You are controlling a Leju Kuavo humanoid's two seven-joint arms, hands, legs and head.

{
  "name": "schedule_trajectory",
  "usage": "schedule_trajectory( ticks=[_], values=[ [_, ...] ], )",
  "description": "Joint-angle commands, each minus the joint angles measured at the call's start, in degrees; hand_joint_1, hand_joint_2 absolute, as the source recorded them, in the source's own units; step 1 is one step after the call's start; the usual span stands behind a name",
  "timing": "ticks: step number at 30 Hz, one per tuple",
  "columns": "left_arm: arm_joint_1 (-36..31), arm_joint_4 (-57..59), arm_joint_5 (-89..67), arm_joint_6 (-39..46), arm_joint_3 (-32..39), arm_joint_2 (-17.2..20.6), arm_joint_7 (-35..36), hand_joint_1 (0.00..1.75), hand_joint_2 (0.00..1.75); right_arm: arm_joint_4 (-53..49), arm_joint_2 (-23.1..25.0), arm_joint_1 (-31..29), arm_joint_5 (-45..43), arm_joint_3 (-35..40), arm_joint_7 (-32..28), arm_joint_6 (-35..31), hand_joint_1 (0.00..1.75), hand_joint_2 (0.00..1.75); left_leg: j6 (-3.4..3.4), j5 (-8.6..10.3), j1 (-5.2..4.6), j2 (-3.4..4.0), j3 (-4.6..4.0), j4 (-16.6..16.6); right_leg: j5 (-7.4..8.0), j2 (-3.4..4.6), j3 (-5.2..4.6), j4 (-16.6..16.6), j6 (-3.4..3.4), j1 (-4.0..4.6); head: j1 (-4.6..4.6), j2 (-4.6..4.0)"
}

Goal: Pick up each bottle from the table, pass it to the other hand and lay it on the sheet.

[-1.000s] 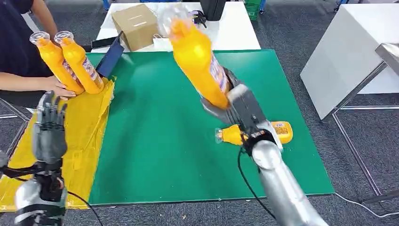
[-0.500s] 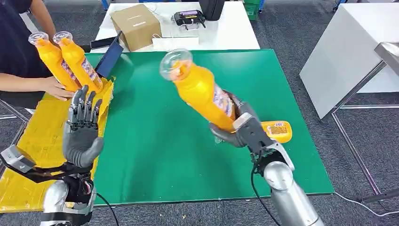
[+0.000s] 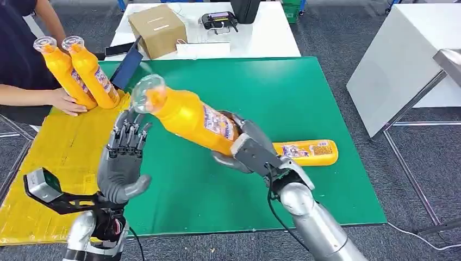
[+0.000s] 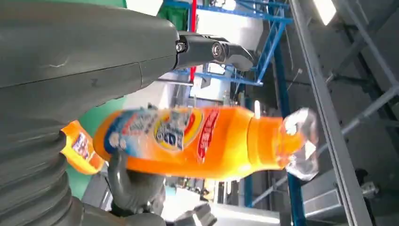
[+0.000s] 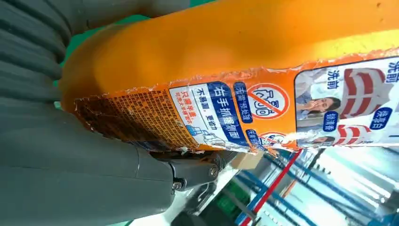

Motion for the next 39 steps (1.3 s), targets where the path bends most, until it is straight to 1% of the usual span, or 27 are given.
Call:
schedule_trajectory(
  ticks=[1, 2, 4, 5, 7, 8, 10, 11, 13, 14, 15, 19, 20, 22, 23, 24, 25, 27, 28, 31, 32, 34, 35, 36, 37, 38, 39],
  values=[
    [-0.1, 1.1, -0.3, 0.2, -2.6, 0.2, 0.0, 0.0, 1.75, 5.8, 0.8, -4.0, 0.6, 6.3, 0.5, 0.6, 1.75, 1.75, -0.04, -0.04, 0.03, 0.04, 0.12, 0.0, -0.01, 0.2, 0.09, 0.0, -0.04, 0.0, 0.0, 0.0],
    [-0.1, 1.1, -0.3, 0.2, -2.6, 0.2, 0.0, 0.0, 1.75, 5.8, 0.8, -4.0, 0.6, 6.3, 0.5, 0.6, 1.75, 1.75, -0.08, -0.17, 0.08, 0.03, 0.32, 0.0, -0.12, 0.36, 0.31, 0.0, -0.09, 0.02, 0.02, 0.0],
    [-0.1, 1.1, -0.3, 0.2, -2.6, 0.2, 0.0, 0.0, 1.75, 5.8, 0.8, -4.0, 0.6, 6.3, 0.5, 0.6, 1.75, 1.75, -0.03, -0.03, 0.01, 0.0, 0.1, 0.0, -0.02, 0.17, 0.07, 0.0, -0.04, -0.01, 0.02, 0.0],
    [-0.1, 1.1, -0.3, 0.2, -2.6, 0.2, 0.0, 0.0, 1.75, 5.8, 0.8, -4.0, 0.6, 6.3, 0.5, 0.6, 1.75, 1.75, -0.06, -0.14, 0.07, -0.02, 0.29, 0.0, -0.11, 0.28, 0.28, 0.0, -0.07, 0.02, 0.02, 0.0],
    [-0.2, 1.2, -0.4, 0.1, -2.4, 0.3, -0.1, 0.0, 1.75, 5.9, 0.6, -3.9, 0.9, 6.8, 0.5, 0.8, 1.75, 1.75, -0.03, -0.06, 0.02, 0.02, 0.13, 0.0, -0.03, 0.2, 0.11, 0.0, -0.04, -0.01, 0.0, 0.0],
    [-0.1, 1.2, -0.3, -0.1, -2.3, 0.2, -0.1, 0.0, 1.75, 6.0, 0.7, -3.8, 1.2, 7.3, 0.5, 1.0, 1.75, 1.75, -0.05, -0.14, 0.06, 0.03, 0.27, 0.0, -0.09, 0.32, 0.25, 0.0, -0.07, 0.0, 0.02, 0.0],
    [0.3, 0.8, -0.4, -0.5, -2.7, 0.0, -0.1, 0.0, 1.75, 6.0, 0.8, -3.2, 1.9, 8.4, 0.3, 1.2, 1.75, 1.75, -0.04, -0.06, 0.03, 0.0, 0.16, 0.0, -0.04, 0.19, 0.15, 0.0, -0.05, -0.01, 0.02, 0.0],
    [0.5, 0.4, -0.7, -0.5, -3.0, 0.1, -0.3, 0.0, 1.75, 6.0, 0.8, -2.9, 2.2, 8.9, 0.2, 1.2, 1.75, 1.75, -0.06, -0.13, 0.07, -0.02, 0.3, 0.0, -0.09, 0.29, 0.29, 0.0, -0.08, 0.01, 0.02, 0.0],
    [0.7, -0.6, -3.8, 0.9, -3.2, 0.2, -2.0, 0.0, 1.75, 5.7, 0.9, -2.3, 3.0, 10.1, -0.2, 1.6, 1.75, 1.75, -0.04, -0.05, 0.03, 0.0, 0.14, 0.0, -0.03, 0.18, 0.13, 0.0, -0.05, 0.0, 0.02, 0.0],
    [0.6, -0.7, -3.8, 0.8, -3.3, 0.2, -2.0, 0.0, 1.75, 5.7, 1.0, -2.2, 3.0, 10.3, -0.2, 1.7, 1.75, 1.75, -0.08, -0.15, 0.09, 0.01, 0.28, 0.0, -0.1, 0.32, 0.28, 0.0, -0.1, 0.03, 0.02, 0.0],
    [0.5, -0.8, -3.8, 0.8, -3.2, 0.3, -2.0, 0.0, 1.75, 5.6, 1.1, -2.1, 3.1, 10.6, -0.2, 1.7, 1.75, 1.75, -0.07, -0.12, 0.08, -0.01, 0.24, 0.0, -0.09, 0.26, 0.24, -0.1, -0.09, 0.03, 0.02, 0.0],
    [0.4, -0.6, -7.5, 2.4, -2.9, 0.2, -3.0, 0.0, 1.75, 5.3, 1.4, -0.8, 6.0, 15.1, -0.4, 3.5, 1.75, 1.75, -0.04, -0.06, 0.03, -0.01, 0.15, 0.0, -0.05, 0.17, 0.13, 0.0, -0.06, 0.0, 0.02, 0.0],
    [1.2, -0.5, -8.4, 2.5, -3.0, 0.1, -3.4, 0.0, 1.75, 5.6, 1.5, -0.3, 7.3, 16.8, -0.8, 3.6, 1.75, 1.75, -0.09, -0.17, 0.1, -0.01, 0.37, 0.0, -0.13, 0.32, 0.36, -0.1, -0.11, 0.04, 0.02, 0.0],
    [2.6, 0.0, -11.6, 3.2, -3.4, -0.1, -5.0, 0.0, 1.75, 7.1, 2.0, 0.4, 8.9, 19.7, -2.0, 3.2, 1.75, 1.75, -0.04, -0.07, 0.04, 0.02, 0.23, -0.1, -0.05, 0.2, 0.19, -0.1, -0.05, 0.0, 0.02, 0.0],
    [2.7, 0.5, -12.0, 3.1, -3.6, 0.0, -5.1, 0.0, 1.75, 7.7, 2.0, 0.2, 9.4, 20.8, -2.4, 3.0, 1.75, 1.75, -0.08, -0.17, 0.09, 0.03, 0.44, -0.1, -0.12, 0.36, 0.4, -0.1, -0.1, 0.03, 0.0, 0.0],
    [2.7, 0.8, -12.5, 3.4, -3.6, -0.1, -5.4, 0.0, 1.75, 8.2, 2.1, 0.1, 9.6, 21.3, -2.6, 2.9, 1.75, 1.75, -0.06, -0.12, 0.06, 0.02, 0.34, -0.1, -0.09, 0.27, 0.31, -0.1, -0.07, 0.01, 0.02, 0.0],
    [2.9, 1.0, -12.5, 3.4, -3.7, -0.1, -5.4, 0.0, 1.75, 8.3, 2.2, 0.2, 9.6, 21.5, -2.6, 2.9, 1.75, 1.75, -0.09, -0.21, 0.1, 0.04, 0.51, -0.1, -0.16, 0.4, 0.48, -0.1, -0.11, 0.03, 0.0, 0.0],
    [2.1, 1.9, -13.2, 3.3, -4.1, -0.2, -5.2, 0.0, 1.75, 8.3, 1.9, -0.1, 9.7, 21.7, -2.6, 2.9, 1.75, 1.75, -0.05, -0.1, 0.05, -0.04, 0.26, -0.1, -0.1, 0.2, 0.23, -0.1, -0.07, 0.0, 0.0, 0.0],
    [1.6, 2.1, -13.4, 3.2, -4.4, -0.3, -5.1, 0.0, 1.75, 8.0, 1.5, -0.1, 9.5, 21.5, -2.6, 2.7, 1.75, 1.75, -0.08, -0.21, 0.12, -0.07, 0.49, -0.1, -0.19, 0.32, 0.48, -0.1, -0.12, 0.03, 0.02, 0.0],
    [1.0, 2.2, -13.8, 3.5, -5.0, -0.5, -4.5, 0.0, 1.75, 7.4, 0.9, 0.0, 9.4, 21.0, -2.5, 2.5, 1.75, 1.75, -0.04, -0.05, 0.06, -0.12, 0.16, 0.0, -0.09, 0.09, 0.16, -0.1, -0.07, 0.01, 0.02, 0.0],
    [1.0, 2.2, -13.8, 3.5, -5.0, -0.5, -4.5, 0.0, 1.75, 7.4, 0.9, 0.0, 9.4, 21.0, -2.5, 2.5, 1.75, 1.75, -0.06, -0.12, 0.09, -0.18, 0.33, 0.0, -0.15, 0.15, 0.34, -0.1, -0.1, 0.02, 0.04, 0.0],
    [0.9, 1.9, -14.2, 3.6, -5.2, -0.2, -4.4, 0.0, 1.75, 7.0, 0.8, 0.2, 9.2, 20.8, -2.4, 2.6, 1.75, 1.75, -0.04, -0.05, 0.04, -0.1, 0.16, 0.0, -0.08, 0.1, 0.15, -0.1, -0.07, 0.0, 0.04, 0.0],
    [1.0, 1.8, -14.7, 3.7, -5.5, -0.1, -4.4, 0.0, 1.75, 6.9, 0.6, 0.4, 9.2, 20.7, -2.4, 2.6, 1.75, 1.75, -0.06, -0.12, 0.08, -0.14, 0.32, 0.0, -0.14, 0.18, 0.32, -0.1, -0.1, 0.01, 0.02, 0.0],
    [1.1, 1.8, -14.7, 3.6, -5.6, -0.3, -4.4, 0.0, 1.75, 6.9, 0.4, 0.6, 9.2, 20.7, -2.5, 2.6, 1.75, 1.75, -0.06, -0.08, 0.07, -0.13, 0.23, 0.0, -0.1, 0.13, 0.22, -0.1, -0.08, 0.01, 0.02, 0.0],
    [1.1, 1.5, -14.7, 3.4, -6.0, 0.1, -4.6, 0.7, 1.75, 6.3, 0.1, 0.9, 9.2, 20.5, -2.3, 2.6, 1.75, 1.75, -0.09, -0.16, 0.1, -0.17, 0.39, 0.0, -0.18, 0.21, 0.4, -0.1, -0.11, 0.03, 0.02, 0.0],
    [1.2, 1.5, -14.6, 3.2, -6.2, 0.2, -4.7, 1.75, 1.75, 6.1, 0.0, 1.0, 9.2, 20.4, -2.3, 2.6, 1.75, 1.75, -0.07, -0.12, 0.09, -0.19, 0.32, 0.0, -0.15, 0.12, 0.33, -0.1, -0.09, 0.03, 0.02, 0.0],
    [1.2, 1.4, -14.4, 3.1, -6.3, 0.2, -4.9, 1.75, 1.75, 5.8, -0.3, 1.2, 9.2, 20.3, -2.1, 2.6, 1.75, 1.75, -0.06, -0.08, 0.07, -0.18, 0.27, -0.1, -0.12, 0.08, 0.26, -0.1, -0.07, 0.01, 0.02, 0.0]
  ],
)
